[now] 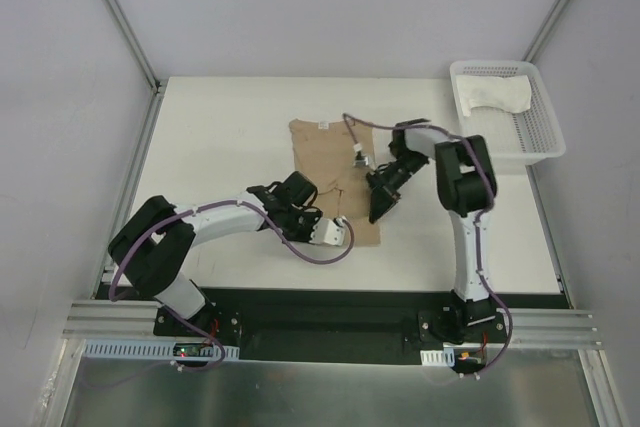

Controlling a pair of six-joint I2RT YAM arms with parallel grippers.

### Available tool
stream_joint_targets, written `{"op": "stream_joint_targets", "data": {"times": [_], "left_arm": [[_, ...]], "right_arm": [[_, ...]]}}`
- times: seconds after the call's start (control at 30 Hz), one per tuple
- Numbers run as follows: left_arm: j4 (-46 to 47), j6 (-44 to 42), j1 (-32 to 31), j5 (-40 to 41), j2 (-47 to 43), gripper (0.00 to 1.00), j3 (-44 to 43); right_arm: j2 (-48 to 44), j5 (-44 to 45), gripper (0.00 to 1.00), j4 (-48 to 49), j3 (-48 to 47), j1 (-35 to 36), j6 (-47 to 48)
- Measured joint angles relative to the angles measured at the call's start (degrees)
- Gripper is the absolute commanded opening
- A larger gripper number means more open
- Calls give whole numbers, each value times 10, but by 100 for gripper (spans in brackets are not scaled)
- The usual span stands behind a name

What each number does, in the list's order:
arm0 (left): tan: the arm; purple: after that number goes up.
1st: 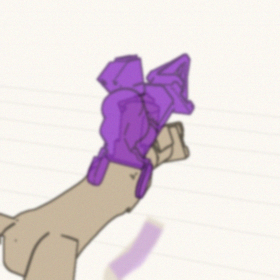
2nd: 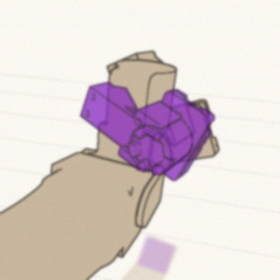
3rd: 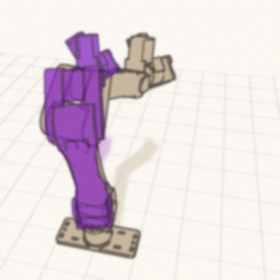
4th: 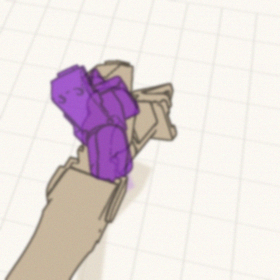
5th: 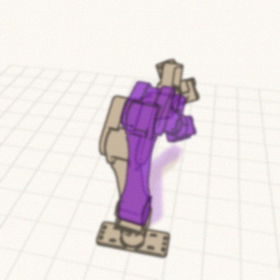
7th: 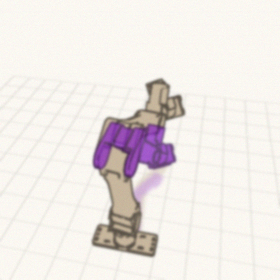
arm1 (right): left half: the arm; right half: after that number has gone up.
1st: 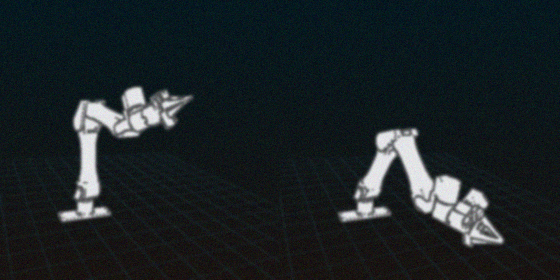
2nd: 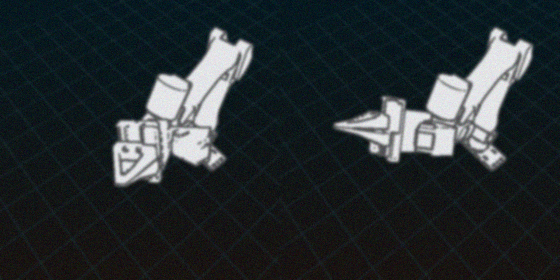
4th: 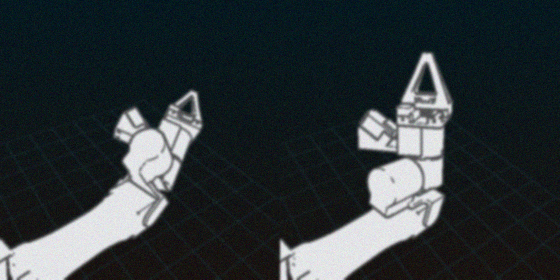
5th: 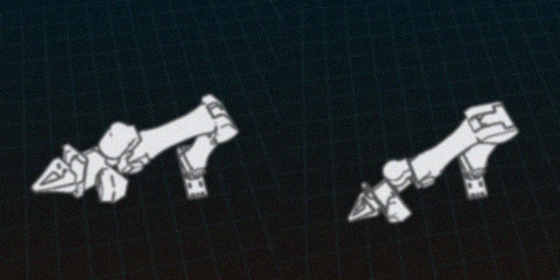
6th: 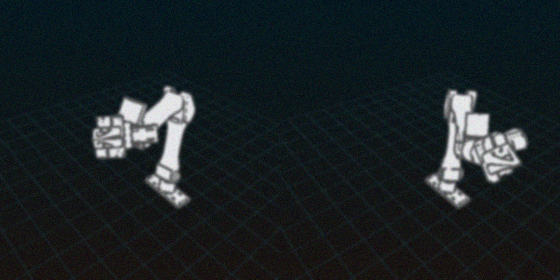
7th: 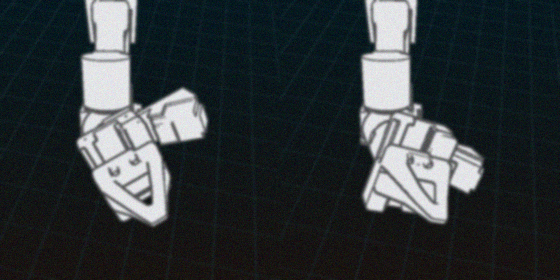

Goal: Roll the t-shirts
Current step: Roll the T-shirt to the center of the board.

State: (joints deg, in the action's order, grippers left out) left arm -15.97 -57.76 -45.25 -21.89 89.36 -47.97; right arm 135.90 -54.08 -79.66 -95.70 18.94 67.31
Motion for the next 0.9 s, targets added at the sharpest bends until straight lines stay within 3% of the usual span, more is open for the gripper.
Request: {"op": "stream_joint_targets", "data": {"times": [0.03, 0.07, 0.13, 0.17, 0.27, 0.33, 0.47, 0.67, 0.9], "left_arm": [[-17, 0, 7, -15, 5, 5, -11], [-31, 2, 14, -25, 10, 5, -19], [-84, 6, 38, -63, 30, 6, -50], [-108, 9, 47, -79, 42, 6, -67], [-183, 18, 77, -136, 96, 6, -134], [-224, 18, 91, -162, 127, 6, -170], [-301, 15, 105, -204, 184, 6, -236], [-389, 11, 112, -255, 252, 6, -306], [-444, 12, 128, -289, 292, 6, -337]], "right_arm": [[-38, 7, 28, 15, 11, -25, -3], [-92, 19, 41, 49, 33, -51, -17], [-247, 62, 75, 161, 113, -101, -50], [-340, 89, 99, 237, 170, -120, -66], [-638, 150, 95, 450, 347, -122, -103], [-747, 156, 96, 485, 380, -89, -104], [-709, 148, 96, 458, 353, -17, -69], [-695, 196, 96, 475, 547, 109, -35], [-647, 233, 96, 503, 506, 181, -42]]}}
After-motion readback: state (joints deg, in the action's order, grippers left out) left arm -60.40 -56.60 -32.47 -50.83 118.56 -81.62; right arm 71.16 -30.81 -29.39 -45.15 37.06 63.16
